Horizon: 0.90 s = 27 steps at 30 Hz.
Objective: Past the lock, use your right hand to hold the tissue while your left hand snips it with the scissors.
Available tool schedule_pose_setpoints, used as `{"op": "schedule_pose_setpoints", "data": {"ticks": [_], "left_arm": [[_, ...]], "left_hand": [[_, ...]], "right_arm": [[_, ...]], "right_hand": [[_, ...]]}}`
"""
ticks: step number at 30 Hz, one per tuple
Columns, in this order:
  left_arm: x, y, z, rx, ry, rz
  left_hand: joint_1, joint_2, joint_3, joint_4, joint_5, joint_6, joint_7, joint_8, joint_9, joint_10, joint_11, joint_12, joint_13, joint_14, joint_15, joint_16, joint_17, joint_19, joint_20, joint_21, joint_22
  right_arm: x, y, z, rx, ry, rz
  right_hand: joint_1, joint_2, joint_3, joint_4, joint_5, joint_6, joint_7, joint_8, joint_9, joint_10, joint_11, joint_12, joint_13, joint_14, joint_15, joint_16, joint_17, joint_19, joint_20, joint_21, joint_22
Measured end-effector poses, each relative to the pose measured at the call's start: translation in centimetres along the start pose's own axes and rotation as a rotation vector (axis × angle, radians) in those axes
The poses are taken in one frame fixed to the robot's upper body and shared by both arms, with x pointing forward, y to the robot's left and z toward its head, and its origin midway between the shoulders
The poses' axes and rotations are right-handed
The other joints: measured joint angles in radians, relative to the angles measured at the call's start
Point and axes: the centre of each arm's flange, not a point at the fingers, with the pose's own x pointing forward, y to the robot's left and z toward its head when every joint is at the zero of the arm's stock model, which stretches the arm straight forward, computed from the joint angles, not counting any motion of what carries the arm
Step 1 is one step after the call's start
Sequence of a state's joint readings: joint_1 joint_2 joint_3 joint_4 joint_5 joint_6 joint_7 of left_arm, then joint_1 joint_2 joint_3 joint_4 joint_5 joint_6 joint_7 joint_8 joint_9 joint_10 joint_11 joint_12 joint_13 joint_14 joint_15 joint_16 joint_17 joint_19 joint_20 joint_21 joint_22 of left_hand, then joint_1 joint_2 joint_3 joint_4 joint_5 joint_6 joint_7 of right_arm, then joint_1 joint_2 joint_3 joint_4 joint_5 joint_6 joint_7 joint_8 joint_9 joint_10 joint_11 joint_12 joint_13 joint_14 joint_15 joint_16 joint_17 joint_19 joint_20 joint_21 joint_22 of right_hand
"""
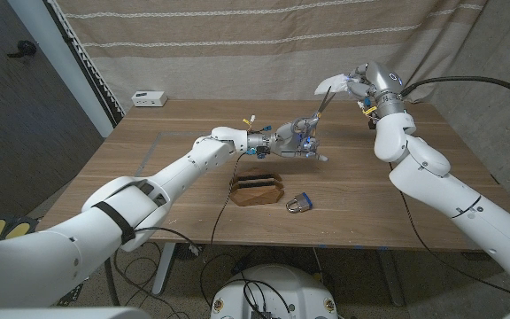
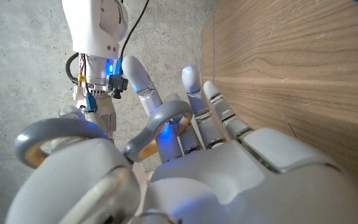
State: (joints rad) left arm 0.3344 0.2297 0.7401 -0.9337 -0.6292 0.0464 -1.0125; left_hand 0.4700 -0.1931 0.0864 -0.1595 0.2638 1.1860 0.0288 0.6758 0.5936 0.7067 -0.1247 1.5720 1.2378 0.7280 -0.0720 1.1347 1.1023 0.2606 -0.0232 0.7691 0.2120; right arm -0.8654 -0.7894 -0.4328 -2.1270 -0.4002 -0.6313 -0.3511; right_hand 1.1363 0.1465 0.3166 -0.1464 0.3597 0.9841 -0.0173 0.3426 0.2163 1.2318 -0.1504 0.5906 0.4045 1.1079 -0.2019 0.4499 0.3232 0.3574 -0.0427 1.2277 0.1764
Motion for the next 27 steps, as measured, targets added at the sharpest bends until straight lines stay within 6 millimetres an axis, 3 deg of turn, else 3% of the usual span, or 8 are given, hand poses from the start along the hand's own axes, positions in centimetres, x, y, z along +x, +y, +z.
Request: {"op": "schedule_pose_setpoints", "data": {"ticks": [2, 8, 12, 14, 16, 20, 23, 27], "left_arm": [[0.0, 0.0, 0.0, 0.0, 0.0, 0.003], [-0.1, 0.0, 0.2, 0.002, 0.001, 0.006], [-0.2, 0.0, 0.3, 0.002, 0.003, 0.008], [-0.2, 0.0, 0.3, 0.001, 0.004, 0.008], [-0.1, 0.0, 0.2, 0.0, 0.006, 0.007], [0.0, -0.1, 0.3, 0.002, 0.008, 0.004], [0.1, -0.1, 0.4, 0.002, 0.009, 0.003], [0.2, -0.1, 0.4, 0.003, 0.01, -0.002]], "left_hand": [[0.002, 0.002, -0.006, 0.0, 0.004, 0.002, 0.002, 0.0, 0.002, 0.001, 0.001, 0.0, 0.0, 0.002, -0.002, 0.0, 0.005, 0.0, 0.0, 0.0, 0.0], [0.007, 0.007, -0.028, 0.002, 0.012, 0.005, 0.006, 0.0, 0.005, 0.002, 0.002, 0.0, 0.001, 0.005, -0.005, 0.0, 0.011, 0.0, 0.0, 0.0, 0.0], [0.007, 0.007, -0.035, 0.006, 0.015, 0.008, 0.01, 0.0, 0.006, 0.007, 0.007, -0.001, 0.001, 0.005, -0.005, 0.0, 0.016, 0.0, 0.0, 0.0, 0.005], [0.011, 0.011, -0.042, 0.005, 0.018, 0.009, 0.013, 0.001, 0.007, 0.007, 0.007, -0.001, 0.001, 0.005, -0.005, 0.0, 0.015, 0.0, 0.0, -0.004, 0.005], [0.011, 0.011, -0.049, 0.006, 0.021, 0.013, 0.016, 0.005, 0.011, 0.011, 0.011, -0.002, 0.001, 0.005, -0.005, 0.005, 0.02, 0.0, 0.0, -0.004, 0.005], [0.015, 0.015, -0.054, 0.009, 0.026, 0.013, 0.016, 0.005, 0.012, 0.011, 0.011, -0.002, 0.001, 0.01, 0.001, 0.005, 0.025, 0.0, 0.0, -0.004, 0.005], [0.015, 0.015, -0.062, 0.009, 0.026, 0.015, 0.019, 0.005, 0.015, 0.011, 0.011, -0.003, 0.001, 0.015, -0.004, 0.005, 0.027, 0.0, 0.0, -0.004, 0.007], [0.02, 0.02, -0.076, 0.01, 0.033, 0.018, 0.022, 0.005, 0.015, 0.012, 0.012, 0.0, 0.001, 0.016, -0.005, 0.005, 0.029, 0.0, 0.0, -0.004, 0.009]], "right_arm": [[0.0, 0.0, 0.1, -0.002, 0.001, 0.006], [-0.1, 0.1, 0.2, -0.001, -0.004, 0.03], [-0.1, 0.1, 0.3, 0.003, -0.023, 0.063], [-0.1, 0.1, 0.3, 0.005, -0.029, 0.078], [-0.1, 0.0, 0.1, 0.001, -0.037, 0.106], [-0.1, 0.2, 0.1, 0.006, -0.043, 0.146], [-0.2, 0.8, 0.2, 0.02, -0.043, 0.192], [0.1, -0.1, 0.1, -0.01, -0.067, 0.213]], "right_hand": [[0.001, 0.001, 0.0, 0.0, -0.013, -0.009, 0.006, -0.016, -0.002, 0.002, -0.001, 0.002, 0.005, 0.0, 0.0, -0.004, 0.0, 0.001, 0.001, 0.0, 0.0], [0.001, 0.001, 0.032, 0.008, -0.071, -0.145, -0.087, -0.092, -0.003, -0.003, -0.005, 0.016, 0.052, 0.0, 0.0, -0.037, 0.01, -0.012, 0.003, -0.004, 0.003], [-0.024, 0.026, 0.069, 0.044, -0.114, -0.209, -0.101, -0.135, 0.007, -0.082, -0.013, 0.053, 0.145, -0.059, 0.01, -0.071, 0.042, -0.049, 0.002, 0.008, 0.012], [-0.039, 0.042, 0.11, 0.063, -0.134, -0.243, -0.109, -0.149, 0.013, -0.143, -0.01, 0.097, 0.236, -0.098, 0.03, -0.085, 0.077, -0.074, 0.002, 0.032, 0.017], [-0.05, 0.052, 0.149, 0.088, -0.146, -0.289, -0.11, -0.159, 0.019, -0.211, -0.004, 0.149, 0.335, -0.135, 0.048, -0.088, 0.125, -0.101, 0.003, 0.063, 0.022], [-0.063, 0.065, 0.198, 0.135, -0.148, -0.401, -0.086, -0.165, 0.023, -0.306, -0.002, 0.196, 0.434, -0.187, 0.068, -0.088, 0.192, -0.152, 0.004, 0.113, 0.03], [-0.068, 0.07, 0.208, 0.168, -0.148, -0.469, -0.068, -0.165, 0.023, -0.349, -0.007, 0.202, 0.457, -0.22, 0.08, -0.094, 0.224, -0.18, 0.004, 0.142, 0.036], [-0.068, 0.07, 0.209, 0.18, -0.148, -0.486, -0.061, -0.165, 0.023, -0.363, -0.014, 0.202, 0.451, -0.235, 0.087, -0.097, 0.238, -0.183, 0.004, 0.155, 0.036]]}}
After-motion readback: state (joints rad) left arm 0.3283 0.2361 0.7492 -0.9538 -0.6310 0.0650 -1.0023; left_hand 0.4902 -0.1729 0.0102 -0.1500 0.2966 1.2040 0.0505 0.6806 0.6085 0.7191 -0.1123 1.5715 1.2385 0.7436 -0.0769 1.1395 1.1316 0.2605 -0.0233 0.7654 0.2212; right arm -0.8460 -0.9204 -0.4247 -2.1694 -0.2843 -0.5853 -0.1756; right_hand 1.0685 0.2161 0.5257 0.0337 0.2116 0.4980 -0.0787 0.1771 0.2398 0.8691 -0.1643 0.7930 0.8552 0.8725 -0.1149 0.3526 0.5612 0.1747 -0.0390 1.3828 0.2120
